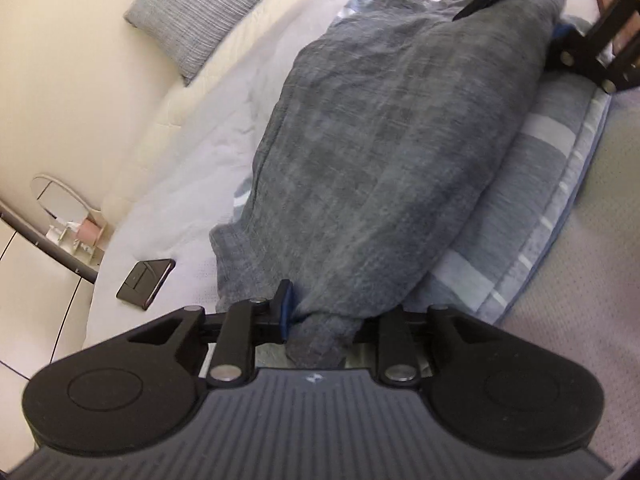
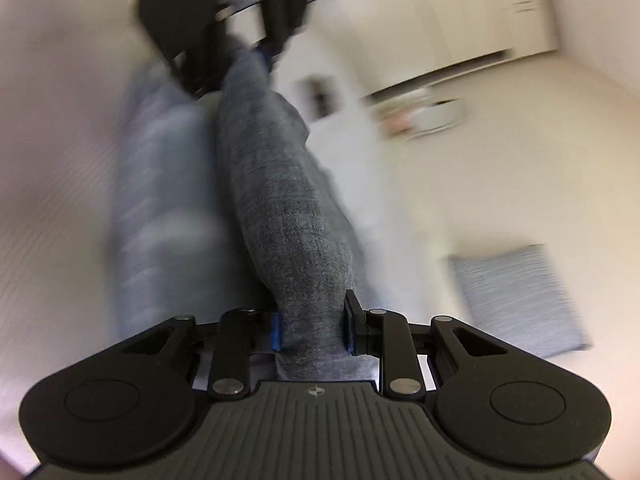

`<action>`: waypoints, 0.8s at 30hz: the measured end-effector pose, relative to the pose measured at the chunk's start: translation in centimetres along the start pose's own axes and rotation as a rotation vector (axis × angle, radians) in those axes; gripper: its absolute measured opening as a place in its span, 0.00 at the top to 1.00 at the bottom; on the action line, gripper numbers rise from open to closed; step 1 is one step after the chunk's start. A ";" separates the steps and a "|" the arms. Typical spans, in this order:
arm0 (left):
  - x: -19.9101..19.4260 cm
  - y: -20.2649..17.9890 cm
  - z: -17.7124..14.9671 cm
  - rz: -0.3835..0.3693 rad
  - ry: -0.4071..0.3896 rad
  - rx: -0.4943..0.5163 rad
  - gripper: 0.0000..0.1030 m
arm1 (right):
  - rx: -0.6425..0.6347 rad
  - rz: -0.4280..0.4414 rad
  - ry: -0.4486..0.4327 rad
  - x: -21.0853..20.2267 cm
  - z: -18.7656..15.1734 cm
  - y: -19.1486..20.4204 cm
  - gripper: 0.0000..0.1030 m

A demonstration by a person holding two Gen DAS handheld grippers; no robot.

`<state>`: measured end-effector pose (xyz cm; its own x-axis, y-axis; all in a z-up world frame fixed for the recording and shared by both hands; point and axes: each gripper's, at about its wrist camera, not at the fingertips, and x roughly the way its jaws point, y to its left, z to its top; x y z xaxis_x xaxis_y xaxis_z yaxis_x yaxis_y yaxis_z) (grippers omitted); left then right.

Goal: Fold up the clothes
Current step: 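Lift the grey shorts with both grippers and carry them over the striped stack, then lower the grey shorts onto the striped stack and open both grippers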

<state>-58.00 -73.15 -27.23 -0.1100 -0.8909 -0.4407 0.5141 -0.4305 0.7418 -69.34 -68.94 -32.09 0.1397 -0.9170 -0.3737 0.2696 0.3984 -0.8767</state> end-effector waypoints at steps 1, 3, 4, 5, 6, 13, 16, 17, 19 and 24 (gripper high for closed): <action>1.3 -0.5 -0.4 -0.024 0.010 -0.010 0.72 | -0.010 -0.010 -0.006 -0.2 -0.3 0.6 0.70; 2.3 -1.1 -1.0 -0.033 0.011 -0.010 0.64 | -0.005 -0.033 -0.016 -0.8 -0.7 1.1 0.60; 1.7 -1.2 -1.2 -0.018 -0.003 0.007 0.63 | 0.002 -0.048 -0.016 -1.3 -0.9 1.1 0.54; 1.0 -1.4 -1.5 -0.003 -0.017 0.025 0.63 | 0.008 -0.060 -0.016 -1.7 -1.1 1.1 0.54; 0.2 -1.8 -1.7 0.013 -0.034 0.045 0.63 | 0.014 -0.068 -0.016 -2.3 -1.4 1.1 0.54; -0.2 -4.1 -2.6 0.019 -0.021 0.141 0.87 | 0.027 -0.057 -0.034 -4.3 -1.6 1.2 0.81; 0.4 -4.6 -3.1 0.011 -0.007 0.157 0.88 | 0.075 -0.034 -0.030 -4.5 -1.5 0.6 0.84; 0.5 -4.7 -3.3 0.009 -0.003 0.155 0.88 | 0.095 -0.028 -0.033 -4.7 -1.5 0.3 0.84; 0.8 -4.9 -3.7 0.006 0.006 0.149 0.88 | 0.100 -0.017 -0.041 -4.8 -1.3 0.3 0.83; -0.1 -4.5 -4.5 0.005 0.036 0.113 0.89 | 0.087 -0.004 -0.017 -4.0 -1.5 0.7 0.81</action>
